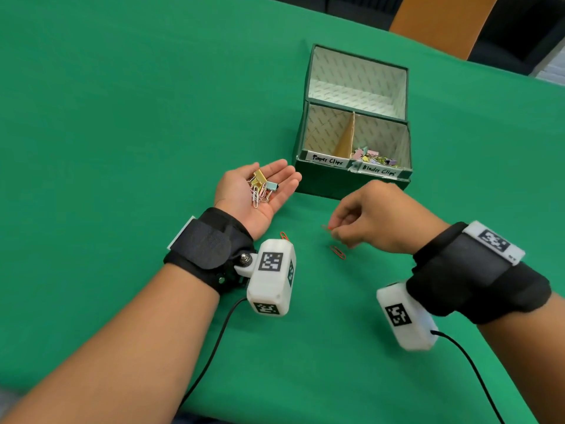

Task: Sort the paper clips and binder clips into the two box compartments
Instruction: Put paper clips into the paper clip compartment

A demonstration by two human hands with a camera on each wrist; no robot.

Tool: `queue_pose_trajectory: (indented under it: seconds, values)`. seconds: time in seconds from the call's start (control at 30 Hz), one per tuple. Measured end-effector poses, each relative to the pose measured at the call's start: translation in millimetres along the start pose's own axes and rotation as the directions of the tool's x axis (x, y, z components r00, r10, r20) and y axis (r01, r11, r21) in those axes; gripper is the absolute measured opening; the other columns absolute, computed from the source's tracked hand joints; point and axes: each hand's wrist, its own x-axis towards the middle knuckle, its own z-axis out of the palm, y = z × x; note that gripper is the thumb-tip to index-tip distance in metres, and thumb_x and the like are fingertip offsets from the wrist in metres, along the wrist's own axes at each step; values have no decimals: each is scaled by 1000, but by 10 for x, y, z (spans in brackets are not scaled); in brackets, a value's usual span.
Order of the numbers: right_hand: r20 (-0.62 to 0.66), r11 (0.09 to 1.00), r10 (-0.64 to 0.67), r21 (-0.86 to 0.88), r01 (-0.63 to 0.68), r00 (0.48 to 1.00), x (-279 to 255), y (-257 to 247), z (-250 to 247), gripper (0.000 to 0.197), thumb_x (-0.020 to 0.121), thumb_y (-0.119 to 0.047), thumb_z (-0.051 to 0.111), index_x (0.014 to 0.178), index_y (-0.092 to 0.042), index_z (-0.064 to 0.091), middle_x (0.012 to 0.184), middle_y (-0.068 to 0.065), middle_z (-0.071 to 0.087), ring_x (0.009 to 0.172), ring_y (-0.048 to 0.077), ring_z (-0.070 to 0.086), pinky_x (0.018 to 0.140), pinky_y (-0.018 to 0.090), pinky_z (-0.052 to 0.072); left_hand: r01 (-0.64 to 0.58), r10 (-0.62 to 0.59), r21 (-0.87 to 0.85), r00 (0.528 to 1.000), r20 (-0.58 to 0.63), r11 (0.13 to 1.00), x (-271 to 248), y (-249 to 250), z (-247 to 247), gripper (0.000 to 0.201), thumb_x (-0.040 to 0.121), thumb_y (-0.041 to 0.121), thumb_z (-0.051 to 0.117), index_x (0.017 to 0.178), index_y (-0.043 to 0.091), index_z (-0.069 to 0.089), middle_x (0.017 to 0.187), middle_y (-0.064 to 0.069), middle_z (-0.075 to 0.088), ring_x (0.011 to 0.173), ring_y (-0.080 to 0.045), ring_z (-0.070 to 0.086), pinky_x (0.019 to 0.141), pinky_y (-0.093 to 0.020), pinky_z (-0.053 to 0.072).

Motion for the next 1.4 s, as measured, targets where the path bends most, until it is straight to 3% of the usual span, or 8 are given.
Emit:
queue_pose_trajectory:
  seconds: [0.2, 0.37, 0.53, 0.73, 0.87, 1.0, 1.23, 1.4]
  values:
    - [-425, 961, -10, 248, 127, 905, 202, -198, -447, 3, 80, -18, 78, 80, -19, 75, 68, -3, 73, 63, 11, 71, 64, 22, 58, -1, 1, 2, 1000, -14, 1000, 2, -8, -1, 42, 101, 21, 32, 96, -8, 62, 80, -20, 70, 70, -30, 71, 63, -32, 60]
    - [-564, 987, -66, 83, 137, 823, 568, -306, -484, 2, 84, -20, 73, 83, -21, 74, 76, -5, 70, 68, 7, 64, 68, 20, 54, -9, 9, 4, 1000, -21, 1000, 2, 2, 12, 43, 101, 21, 33, 96, -9, 63, 80, -20, 71, 72, -30, 72, 63, -32, 60]
    - [-333, 990, -70, -138, 25, 940, 690, -247, -378, 16, 89, -31, 68, 99, -21, 76, 99, 2, 74, 90, 16, 65, 87, 31, 52, -7, 7, 9, 1000, -22, 1000, 8, 9, 29, 41, 101, 21, 33, 95, -9, 62, 79, -21, 71, 70, -31, 72, 63, -33, 60]
    - [-507, 989, -130, -1, 150, 852, 324, -326, -342, 19, 89, -40, 64, 83, -25, 72, 75, -7, 69, 69, 6, 60, 65, 22, 44, -12, 12, 6, 1000, -11, 1000, 42, 10, 34, 42, 101, 21, 33, 94, -9, 62, 78, -20, 70, 69, -31, 71, 63, -32, 60]
    - [-156, 989, -98, -129, 78, 983, 46, -241, -213, 16, 79, -42, 74, 80, -25, 73, 70, -11, 68, 66, 0, 59, 61, 18, 46, -5, 5, 2, 1000, -11, 1000, 55, 2, 16, 42, 101, 21, 33, 95, -9, 62, 77, -20, 70, 69, -31, 71, 64, -32, 60]
    - [123, 966, 28, -258, 5, 992, -69, -99, 5, 24, 69, -34, 83, 89, -27, 73, 76, -12, 70, 73, 6, 63, 70, 23, 50, 4, -3, 8, 1000, -6, 1000, 57, -13, 2, 43, 101, 22, 32, 95, -8, 62, 78, -19, 70, 70, -31, 71, 64, -32, 60]
    - [56, 984, 38, -175, -28, 998, 55, -62, 112, 14, 75, -13, 77, 82, -25, 74, 76, -3, 72, 73, 13, 66, 68, 20, 51, -9, 9, 15, 1000, -11, 1000, 47, -21, -4, 43, 101, 22, 32, 95, -9, 61, 77, -19, 70, 70, -30, 71, 64, -32, 60]
    - [29, 967, -96, -235, 100, 995, 160, -270, 287, 37, 82, -48, 68, 111, -26, 70, 100, 0, 70, 95, 20, 63, 86, 29, 50, -16, 16, 20, 1000, -18, 1000, 44, -17, 0, 42, 101, 22, 33, 96, -8, 61, 77, -19, 70, 70, -31, 72, 64, -32, 60]
